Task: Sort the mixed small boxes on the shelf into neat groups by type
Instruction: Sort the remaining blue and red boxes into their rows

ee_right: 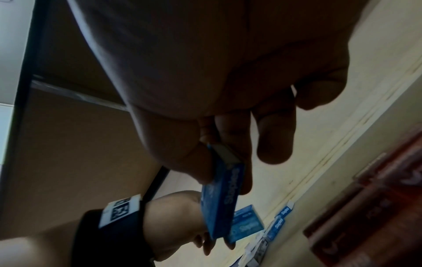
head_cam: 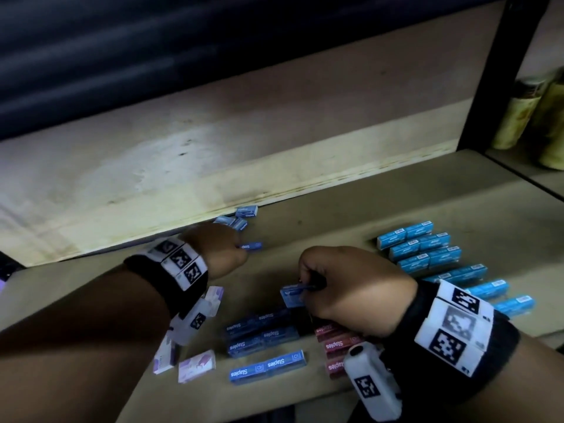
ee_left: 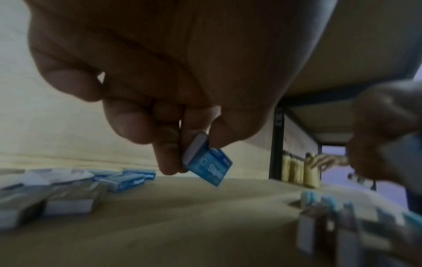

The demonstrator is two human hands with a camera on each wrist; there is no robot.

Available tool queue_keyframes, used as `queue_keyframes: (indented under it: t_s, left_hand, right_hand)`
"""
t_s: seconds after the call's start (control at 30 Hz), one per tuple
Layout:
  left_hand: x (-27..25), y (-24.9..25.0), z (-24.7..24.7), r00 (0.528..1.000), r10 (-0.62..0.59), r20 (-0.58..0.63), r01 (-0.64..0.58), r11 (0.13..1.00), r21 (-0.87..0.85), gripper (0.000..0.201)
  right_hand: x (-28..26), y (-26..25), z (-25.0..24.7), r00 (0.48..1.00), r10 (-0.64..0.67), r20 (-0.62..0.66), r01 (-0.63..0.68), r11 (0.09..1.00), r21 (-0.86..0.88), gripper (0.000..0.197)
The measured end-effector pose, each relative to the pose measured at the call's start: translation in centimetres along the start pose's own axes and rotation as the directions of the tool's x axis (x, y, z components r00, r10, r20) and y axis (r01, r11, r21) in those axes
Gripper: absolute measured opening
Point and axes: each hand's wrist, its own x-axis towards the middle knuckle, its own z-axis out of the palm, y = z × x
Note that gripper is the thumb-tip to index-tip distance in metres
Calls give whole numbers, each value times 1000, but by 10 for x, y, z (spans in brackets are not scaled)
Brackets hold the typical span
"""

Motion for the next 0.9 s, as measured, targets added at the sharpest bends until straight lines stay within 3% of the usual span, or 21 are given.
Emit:
queue_keyframes:
  t_s: [0.1,0.2,0.23,0.3,0.37,0.53,0.77,0.9]
  left_hand:
    - [-32,0,5,996,-35,-87,25,993,-116,39]
    - [-67,-6,17,986,100,-132,-136,947,-293,54]
    - [-74,-9,22,995,35,-91,-67,925,-375,51]
    - [-83,-16,37,984,-102,-149,13,865,-502,34]
    - [-89,-16,49,975,-138,-175,0,784,-620,26]
    - [-104,-13,58,970,-211,-119,38,618,-785,29]
    - [-107,-14,61,968,-219,-120,50,638,-768,27]
    - [-104,-14,68,965,-215,-147,49,703,-709,21]
  right_hand:
    - [1,-2,2,1000,17,4,-17,1000,-8,25]
    - [1,-4,3,1000,25,12,-25,999,-23,24]
    - [2,-6,3,999,27,18,-27,999,-25,24]
    - [2,-8,3,999,37,32,-36,999,-22,26]
    - [3,-10,3,999,38,35,-37,999,-20,28]
    - [9,-15,6,999,14,45,-11,998,-63,29]
    - [10,-16,11,996,36,82,-28,995,-97,17]
    - [13,-19,12,995,78,58,-75,996,-49,14]
